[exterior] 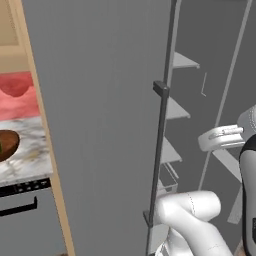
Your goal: Take the eggplant, cucumber, and bell pepper from the freezer and place them in the bowl on the counter.
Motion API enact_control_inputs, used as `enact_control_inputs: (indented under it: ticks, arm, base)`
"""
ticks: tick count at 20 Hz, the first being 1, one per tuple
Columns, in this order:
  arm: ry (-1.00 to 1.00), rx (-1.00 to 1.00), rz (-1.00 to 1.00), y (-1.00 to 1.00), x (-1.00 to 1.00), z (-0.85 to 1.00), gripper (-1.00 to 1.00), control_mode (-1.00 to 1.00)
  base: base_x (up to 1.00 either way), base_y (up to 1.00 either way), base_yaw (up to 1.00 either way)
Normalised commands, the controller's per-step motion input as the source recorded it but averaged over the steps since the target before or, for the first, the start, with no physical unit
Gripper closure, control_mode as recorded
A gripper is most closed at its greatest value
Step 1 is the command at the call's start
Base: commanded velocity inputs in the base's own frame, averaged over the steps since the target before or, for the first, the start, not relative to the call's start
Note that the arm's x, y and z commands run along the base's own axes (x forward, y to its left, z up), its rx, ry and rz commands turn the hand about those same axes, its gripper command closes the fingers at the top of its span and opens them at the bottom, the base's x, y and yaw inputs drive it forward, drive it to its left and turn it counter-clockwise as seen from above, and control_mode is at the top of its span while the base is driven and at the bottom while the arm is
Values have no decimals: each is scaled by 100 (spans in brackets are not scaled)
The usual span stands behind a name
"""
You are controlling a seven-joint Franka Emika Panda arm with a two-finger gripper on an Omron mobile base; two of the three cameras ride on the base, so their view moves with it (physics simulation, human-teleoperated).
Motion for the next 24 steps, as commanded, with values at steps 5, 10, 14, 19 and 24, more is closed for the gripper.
enact_control_inputs:
  ticks: [5,10,14,19,24]
  arm:
    - [0,0,0,0,0,0,-100,100]
    - [0,0,0,0,0,0,-100,100]
    - [0,0,0,0,0,0,-100,100]
    - [0,0,0,0,0,0,-100,100]
    - [0,0,0,0,0,0,-100,100]
  base:
    - [7,-41,0]
    - [7,-57,-1]
    - [8,-56,0]
    - [12,-48,0]
    - [0,-8,0]
